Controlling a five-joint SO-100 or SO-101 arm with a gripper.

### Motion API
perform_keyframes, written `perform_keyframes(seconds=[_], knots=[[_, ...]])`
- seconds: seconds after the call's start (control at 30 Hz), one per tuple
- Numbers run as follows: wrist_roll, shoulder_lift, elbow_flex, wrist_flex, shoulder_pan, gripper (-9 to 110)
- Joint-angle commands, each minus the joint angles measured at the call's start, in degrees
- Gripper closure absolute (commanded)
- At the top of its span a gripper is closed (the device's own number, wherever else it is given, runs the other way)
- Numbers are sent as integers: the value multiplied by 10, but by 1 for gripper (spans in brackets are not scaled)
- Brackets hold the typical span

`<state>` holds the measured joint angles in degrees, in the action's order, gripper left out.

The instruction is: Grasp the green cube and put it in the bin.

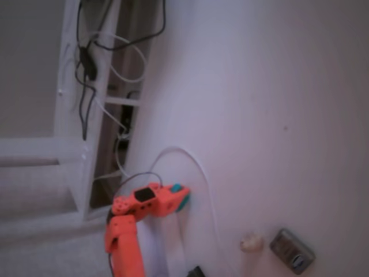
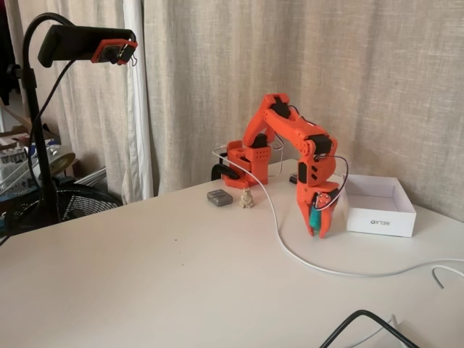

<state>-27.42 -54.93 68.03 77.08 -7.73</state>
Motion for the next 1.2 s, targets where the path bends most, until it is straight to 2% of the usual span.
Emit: perform_keyframes(seconds=[0.0,0.37,0.63,0.8,1.0,1.17], knots=[[-3,-8,-4,1,-3,110],[-2,-48,14,-39,-14,110],[2,-139,38,-178,1,110],[4,-202,42,-214,44,110],[4,-290,82,-201,141,110],[-14,-354,170,-192,202,110]])
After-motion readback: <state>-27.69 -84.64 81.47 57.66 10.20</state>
